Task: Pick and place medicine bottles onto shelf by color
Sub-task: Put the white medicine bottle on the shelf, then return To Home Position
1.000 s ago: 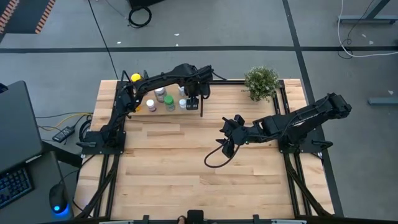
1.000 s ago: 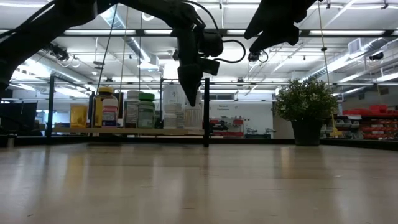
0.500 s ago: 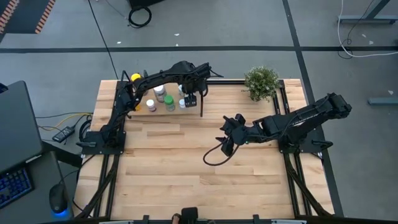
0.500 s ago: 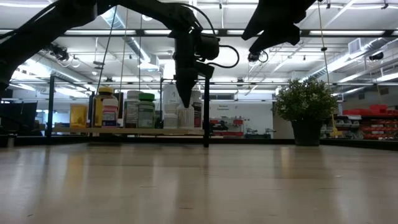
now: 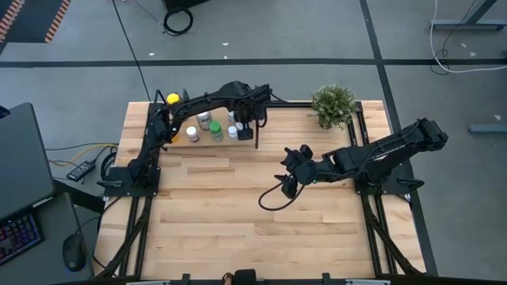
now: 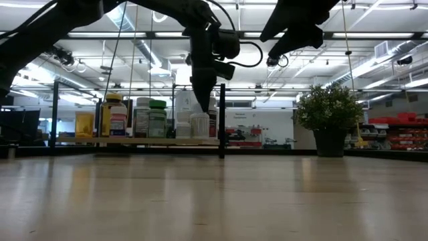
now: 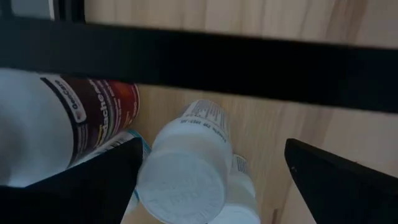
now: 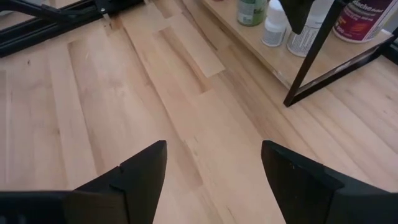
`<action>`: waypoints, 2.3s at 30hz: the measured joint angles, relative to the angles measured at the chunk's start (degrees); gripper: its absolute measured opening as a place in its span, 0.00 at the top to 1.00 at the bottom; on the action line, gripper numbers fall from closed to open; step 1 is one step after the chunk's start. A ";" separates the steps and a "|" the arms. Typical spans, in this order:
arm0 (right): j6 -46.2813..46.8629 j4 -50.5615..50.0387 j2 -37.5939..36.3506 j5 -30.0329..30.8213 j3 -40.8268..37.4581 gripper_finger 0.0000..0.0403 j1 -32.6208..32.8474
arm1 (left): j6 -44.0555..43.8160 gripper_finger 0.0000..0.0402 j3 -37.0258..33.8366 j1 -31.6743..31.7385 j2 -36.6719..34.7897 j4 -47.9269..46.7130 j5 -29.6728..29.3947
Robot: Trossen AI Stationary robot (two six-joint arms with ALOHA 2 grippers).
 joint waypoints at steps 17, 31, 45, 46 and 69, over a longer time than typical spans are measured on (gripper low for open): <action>0.02 -0.04 0.00 -0.49 0.02 0.33 0.00 | -0.47 0.04 12.27 -1.05 -0.26 -6.82 -4.14; 2.71 0.86 -3.87 -6.07 0.07 0.33 -0.24 | -17.95 0.10 13.35 -5.65 -9.27 -13.39 -2.51; 4.31 -5.33 -17.21 3.20 -4.94 0.39 3.13 | -22.12 0.41 13.27 -19.41 -15.89 -9.04 1.94; 5.21 -5.16 -18.31 3.95 -6.75 0.40 3.97 | -22.17 0.45 13.24 -19.39 -16.65 -9.47 2.83; -9.70 50.84 -52.53 -6.39 -52.47 0.96 -2.94 | -32.73 0.99 -19.97 -18.54 -36.89 29.17 13.34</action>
